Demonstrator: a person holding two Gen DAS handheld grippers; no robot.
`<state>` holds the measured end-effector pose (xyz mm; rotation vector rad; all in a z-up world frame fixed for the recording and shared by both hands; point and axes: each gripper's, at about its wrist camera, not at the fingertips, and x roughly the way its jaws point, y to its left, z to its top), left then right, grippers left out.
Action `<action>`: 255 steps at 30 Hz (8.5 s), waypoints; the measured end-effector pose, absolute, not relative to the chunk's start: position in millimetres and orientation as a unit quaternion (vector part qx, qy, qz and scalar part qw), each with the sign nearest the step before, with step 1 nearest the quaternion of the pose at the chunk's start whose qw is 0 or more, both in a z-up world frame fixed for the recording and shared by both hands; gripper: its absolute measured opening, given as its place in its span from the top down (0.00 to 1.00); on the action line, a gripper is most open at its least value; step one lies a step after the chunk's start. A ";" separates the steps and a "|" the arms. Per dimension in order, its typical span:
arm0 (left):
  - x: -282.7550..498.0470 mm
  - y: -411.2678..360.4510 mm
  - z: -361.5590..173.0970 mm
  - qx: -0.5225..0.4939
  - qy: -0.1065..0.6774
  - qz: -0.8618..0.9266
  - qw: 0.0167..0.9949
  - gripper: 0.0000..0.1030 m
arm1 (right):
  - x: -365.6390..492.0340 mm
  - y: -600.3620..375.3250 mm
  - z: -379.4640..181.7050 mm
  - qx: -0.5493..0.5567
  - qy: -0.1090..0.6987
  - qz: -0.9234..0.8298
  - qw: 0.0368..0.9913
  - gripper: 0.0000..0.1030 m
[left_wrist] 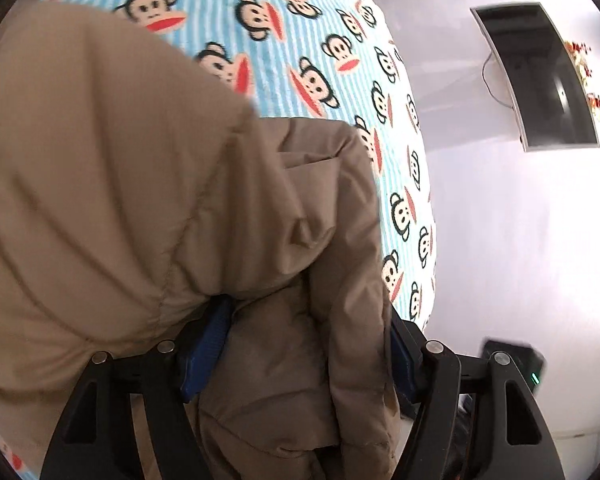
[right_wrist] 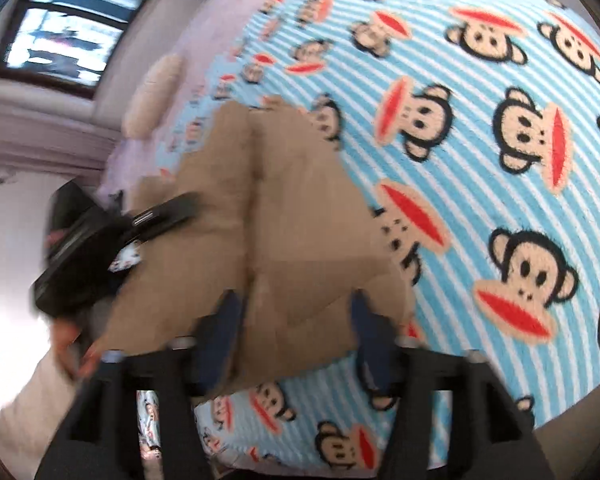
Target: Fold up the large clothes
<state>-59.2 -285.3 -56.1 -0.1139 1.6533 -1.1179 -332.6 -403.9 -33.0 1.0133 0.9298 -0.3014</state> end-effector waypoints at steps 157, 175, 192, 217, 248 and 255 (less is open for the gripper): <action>18.1 -143.9 -51.8 -0.163 0.646 -0.411 0.623 0.27 | -160.3 -419.0 -90.3 0.533 0.477 0.086 0.693 0.52; 123.2 20.9 -116.3 -0.183 0.646 -0.314 0.671 0.15 | -22.3 -257.3 -162.2 0.533 0.499 0.108 0.675 0.42; 58.9 96.2 -55.0 -0.069 0.579 -0.232 0.779 0.14 | -100.8 -251.7 -25.7 0.396 0.484 0.040 0.780 0.75; 14.6 79.3 -101.4 0.008 0.604 -0.214 0.768 0.11 | -87.3 -156.9 -36.2 0.247 0.539 -0.042 0.804 0.77; 10.9 79.7 -84.0 0.042 0.605 -0.199 0.769 0.11 | -63.9 -174.1 -36.4 0.272 0.550 -0.108 0.782 0.74; 1.0 92.7 -74.2 0.035 0.608 -0.198 0.768 0.11 | -116.1 -147.4 -40.6 0.259 0.575 -0.110 0.768 0.74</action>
